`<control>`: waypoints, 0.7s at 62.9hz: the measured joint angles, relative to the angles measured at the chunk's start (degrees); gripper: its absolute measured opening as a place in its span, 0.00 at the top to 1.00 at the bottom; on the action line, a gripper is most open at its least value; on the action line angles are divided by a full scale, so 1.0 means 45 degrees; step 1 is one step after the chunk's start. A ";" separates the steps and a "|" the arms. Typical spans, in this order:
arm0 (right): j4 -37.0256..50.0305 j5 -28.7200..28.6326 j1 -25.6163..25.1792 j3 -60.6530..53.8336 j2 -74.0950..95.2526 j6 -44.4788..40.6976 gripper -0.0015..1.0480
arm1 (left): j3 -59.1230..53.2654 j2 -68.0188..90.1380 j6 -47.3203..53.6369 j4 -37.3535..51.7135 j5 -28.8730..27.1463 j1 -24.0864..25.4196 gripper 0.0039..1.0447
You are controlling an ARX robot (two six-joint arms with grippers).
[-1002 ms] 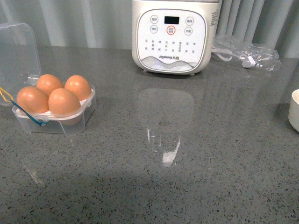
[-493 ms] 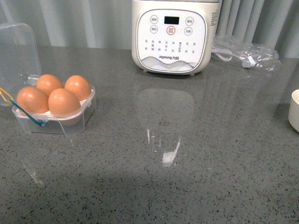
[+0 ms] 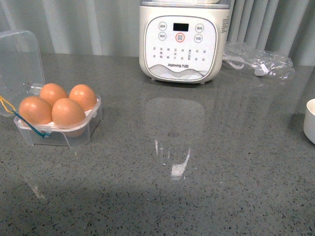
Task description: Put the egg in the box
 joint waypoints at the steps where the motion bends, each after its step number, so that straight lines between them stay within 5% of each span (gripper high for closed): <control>1: 0.0000 0.0000 0.0000 0.0000 0.0005 0.0000 0.07 | 0.0068 0.0219 0.0034 0.0219 0.0165 0.0180 0.06; 15: 0.0000 0.0000 0.0000 0.0000 0.0000 0.0005 0.07 | 0.1904 0.5304 0.0549 0.4109 0.2356 0.2686 0.06; 44: 0.0000 0.0000 0.0000 0.0000 0.0005 0.0005 0.07 | 0.5197 1.1336 0.1428 0.6105 0.1846 0.2744 0.06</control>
